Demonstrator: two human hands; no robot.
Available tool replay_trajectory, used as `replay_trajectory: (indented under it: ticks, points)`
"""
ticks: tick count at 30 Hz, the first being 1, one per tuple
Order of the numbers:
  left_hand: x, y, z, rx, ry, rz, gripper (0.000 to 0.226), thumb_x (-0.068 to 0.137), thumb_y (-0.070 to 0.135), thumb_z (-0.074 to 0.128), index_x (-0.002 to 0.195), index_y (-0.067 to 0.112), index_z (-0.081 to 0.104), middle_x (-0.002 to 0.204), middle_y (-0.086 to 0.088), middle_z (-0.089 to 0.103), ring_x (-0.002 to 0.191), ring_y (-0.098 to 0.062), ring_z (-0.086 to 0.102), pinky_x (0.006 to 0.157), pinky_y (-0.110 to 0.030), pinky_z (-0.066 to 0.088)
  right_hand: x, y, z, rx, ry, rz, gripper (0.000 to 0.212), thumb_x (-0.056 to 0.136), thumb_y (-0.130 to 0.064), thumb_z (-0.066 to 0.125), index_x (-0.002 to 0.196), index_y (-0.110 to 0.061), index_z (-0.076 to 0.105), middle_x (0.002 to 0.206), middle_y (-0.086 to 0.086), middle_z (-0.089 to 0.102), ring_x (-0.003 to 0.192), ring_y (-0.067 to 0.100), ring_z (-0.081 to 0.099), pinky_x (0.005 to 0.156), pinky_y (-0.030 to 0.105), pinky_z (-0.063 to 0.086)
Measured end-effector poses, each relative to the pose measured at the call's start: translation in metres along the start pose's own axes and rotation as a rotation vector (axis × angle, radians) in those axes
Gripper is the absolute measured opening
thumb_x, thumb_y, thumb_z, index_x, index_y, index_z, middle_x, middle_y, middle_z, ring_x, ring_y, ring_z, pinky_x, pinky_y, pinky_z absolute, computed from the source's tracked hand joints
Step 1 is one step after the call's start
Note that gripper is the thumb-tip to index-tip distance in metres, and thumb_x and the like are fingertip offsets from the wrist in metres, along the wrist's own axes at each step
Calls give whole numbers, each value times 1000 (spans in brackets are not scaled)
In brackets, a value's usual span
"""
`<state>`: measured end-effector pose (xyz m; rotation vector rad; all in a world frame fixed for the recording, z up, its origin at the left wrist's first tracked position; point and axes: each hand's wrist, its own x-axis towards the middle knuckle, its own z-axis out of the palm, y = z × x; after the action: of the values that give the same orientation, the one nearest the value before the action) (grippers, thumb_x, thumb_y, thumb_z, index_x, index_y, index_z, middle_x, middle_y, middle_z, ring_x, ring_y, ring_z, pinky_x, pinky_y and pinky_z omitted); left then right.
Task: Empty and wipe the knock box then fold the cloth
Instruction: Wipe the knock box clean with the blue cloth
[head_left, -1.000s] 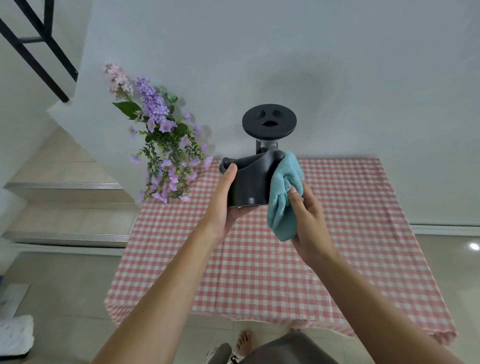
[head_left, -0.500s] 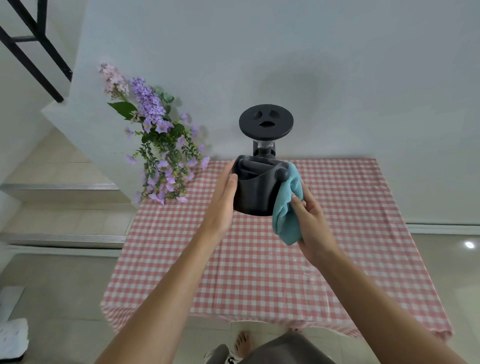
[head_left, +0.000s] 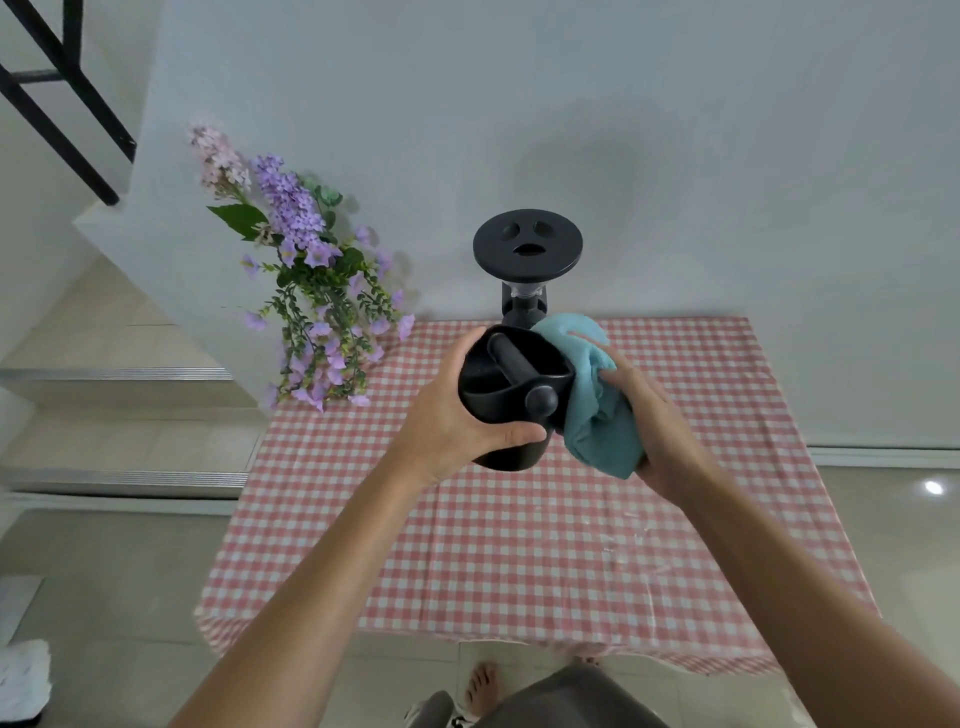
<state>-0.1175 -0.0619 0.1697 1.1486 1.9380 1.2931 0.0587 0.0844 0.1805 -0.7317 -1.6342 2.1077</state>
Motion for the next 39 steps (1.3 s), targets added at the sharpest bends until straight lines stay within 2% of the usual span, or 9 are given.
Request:
replay_trajectory:
  ticks: [8, 12, 16, 22, 25, 30, 32, 36, 39]
  points:
    - [-5, 3, -1, 356, -95, 79, 115, 59, 59, 94, 157, 41, 37, 138, 27, 62, 129, 5, 58, 108, -29, 51, 25, -22, -22, -851, -249, -30, 27, 94, -34, 66, 121, -38, 71, 126, -14, 68, 116, 5, 63, 109, 37, 47]
    - [3, 1, -7, 464, -43, 157, 122, 58, 60, 94, 161, 27, 38, 147, 8, 60, 133, -11, 57, 110, -31, 48, 32, -28, -17, -925, -265, 19, 27, 92, -36, 68, 119, -34, 73, 119, -8, 72, 107, 9, 68, 102, 36, 52]
    - [4, -6, -21, 733, 14, 259, 124, 60, 65, 88, 163, 19, 37, 148, 0, 57, 134, -22, 53, 107, -38, 50, 13, -26, -9, -810, -434, 274, 29, 98, -47, 56, 98, -25, 75, 95, -3, 77, 84, 11, 72, 77, 28, 59]
    - [-2, -4, -5, 659, -106, 203, 125, 60, 74, 85, 163, 29, 32, 150, 9, 54, 135, -13, 52, 111, -39, 48, 38, -8, -11, -1260, -353, -137, 30, 98, -33, 59, 127, -38, 67, 127, -1, 59, 110, 19, 60, 96, 37, 50]
    - [-1, -3, -5, 632, -106, 212, 124, 59, 73, 85, 163, 30, 33, 149, 11, 55, 135, -12, 53, 111, -39, 49, 38, -5, -14, -1212, -314, -113, 29, 96, -34, 62, 123, -40, 69, 124, -1, 62, 109, 20, 63, 96, 38, 51]
    - [2, -7, -9, 783, -55, 279, 122, 61, 68, 85, 163, 23, 34, 150, 3, 56, 133, -23, 55, 103, -44, 55, 13, -14, -16, -640, -429, 484, 37, 94, -49, 61, 108, -19, 76, 105, 8, 77, 86, 17, 74, 78, 32, 61]
    - [0, -9, -4, 770, -86, 270, 122, 61, 70, 84, 163, 25, 33, 149, 4, 55, 133, -21, 55, 104, -44, 55, 16, -7, -17, -854, -426, 359, 35, 97, -47, 57, 111, -20, 74, 106, 10, 75, 89, 18, 72, 82, 35, 60]
    - [-1, -5, 7, 567, -148, 174, 122, 59, 68, 90, 161, 35, 32, 147, 14, 55, 131, -9, 55, 109, -35, 50, 33, 1, -19, -1400, -312, -244, 27, 97, -36, 58, 121, -35, 70, 117, 1, 60, 99, 22, 64, 88, 40, 55]
    - [4, -3, 3, 564, -100, 204, 122, 58, 68, 90, 161, 33, 35, 147, 12, 57, 131, -11, 56, 108, -36, 50, 29, -2, -18, -1221, -242, -104, 26, 98, -34, 56, 118, -32, 72, 111, 1, 65, 96, 19, 65, 84, 33, 53]
